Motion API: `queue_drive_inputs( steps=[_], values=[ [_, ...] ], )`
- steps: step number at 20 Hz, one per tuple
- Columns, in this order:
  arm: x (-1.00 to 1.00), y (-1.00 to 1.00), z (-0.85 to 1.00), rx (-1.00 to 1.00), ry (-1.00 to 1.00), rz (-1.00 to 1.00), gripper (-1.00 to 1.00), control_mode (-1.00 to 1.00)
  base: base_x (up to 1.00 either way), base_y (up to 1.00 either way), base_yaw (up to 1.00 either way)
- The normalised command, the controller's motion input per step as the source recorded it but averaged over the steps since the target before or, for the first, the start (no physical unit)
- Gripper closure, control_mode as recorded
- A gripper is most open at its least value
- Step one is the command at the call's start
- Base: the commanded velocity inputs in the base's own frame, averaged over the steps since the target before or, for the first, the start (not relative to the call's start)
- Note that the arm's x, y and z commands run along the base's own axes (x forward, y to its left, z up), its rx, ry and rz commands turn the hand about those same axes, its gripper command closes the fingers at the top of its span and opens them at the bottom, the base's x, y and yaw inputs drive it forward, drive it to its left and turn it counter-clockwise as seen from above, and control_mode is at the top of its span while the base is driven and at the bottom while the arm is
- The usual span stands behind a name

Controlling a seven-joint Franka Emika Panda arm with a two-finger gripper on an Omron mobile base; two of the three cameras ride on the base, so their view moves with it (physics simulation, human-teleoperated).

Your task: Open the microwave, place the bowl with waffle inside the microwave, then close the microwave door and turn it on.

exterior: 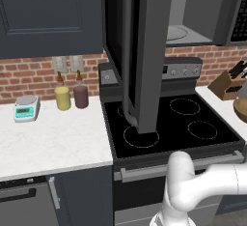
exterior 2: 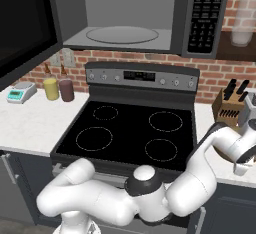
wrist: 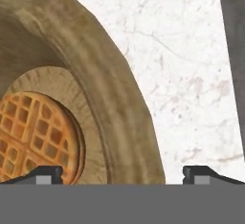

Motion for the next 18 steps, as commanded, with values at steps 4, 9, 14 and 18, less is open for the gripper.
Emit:
queue_drive_inputs(
  steps=[4,9,14,18],
  values=[
    [0.34,-0.15,-0.27,0.00,0.00,-0.01,-1.00,-1.00,0.00,0.00,0.00],
    [0.27,-0.04,-0.25,0.00,0.00,0.00,1.00,-1.00,0.00,0.00,0.00],
    [0.22,0.00,-0.31,-0.02,0.00,0.00,1.00,-1.00,0.00,0.00,0.00],
    [0.13,0.00,-0.39,-0.03,0.00,0.00,1.00,-1.00,0.00,0.00,0.00]
  ],
)
